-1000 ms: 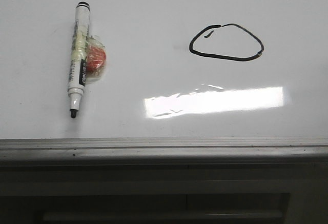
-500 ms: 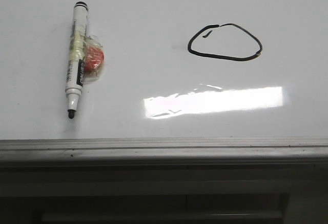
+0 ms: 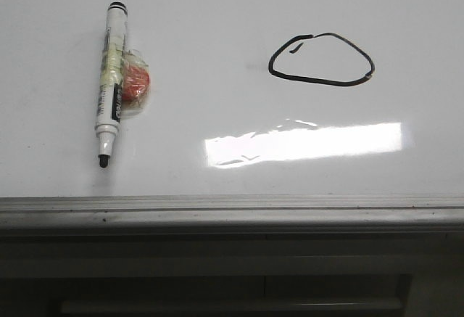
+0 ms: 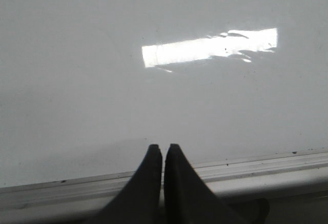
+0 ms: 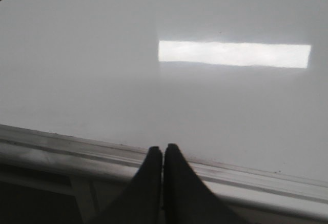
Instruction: Write number 0 on whiteboard
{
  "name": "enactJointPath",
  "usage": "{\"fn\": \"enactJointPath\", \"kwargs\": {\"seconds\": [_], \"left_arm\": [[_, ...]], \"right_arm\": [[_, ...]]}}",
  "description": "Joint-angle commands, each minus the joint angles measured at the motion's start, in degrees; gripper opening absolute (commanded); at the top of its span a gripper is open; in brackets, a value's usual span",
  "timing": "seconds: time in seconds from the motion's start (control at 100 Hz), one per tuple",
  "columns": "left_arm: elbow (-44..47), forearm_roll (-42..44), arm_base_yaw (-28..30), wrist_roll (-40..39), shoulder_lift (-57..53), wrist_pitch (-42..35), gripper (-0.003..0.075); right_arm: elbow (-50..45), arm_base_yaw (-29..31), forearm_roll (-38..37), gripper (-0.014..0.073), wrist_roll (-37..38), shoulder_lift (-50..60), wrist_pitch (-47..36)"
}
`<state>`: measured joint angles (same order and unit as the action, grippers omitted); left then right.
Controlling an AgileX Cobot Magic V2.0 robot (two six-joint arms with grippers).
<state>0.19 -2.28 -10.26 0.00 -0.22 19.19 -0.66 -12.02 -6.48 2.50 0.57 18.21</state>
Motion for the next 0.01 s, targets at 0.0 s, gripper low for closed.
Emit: {"fn": "enactJointPath", "kwargs": {"seconds": [0.0], "left_arm": [[1.92, -0.58, -0.01, -0.38, -1.66, -2.65, -0.002]], "right_arm": [[-0.77, 0.34, 0.16, -0.0047, -0.51, 1.09, -1.11]]}}
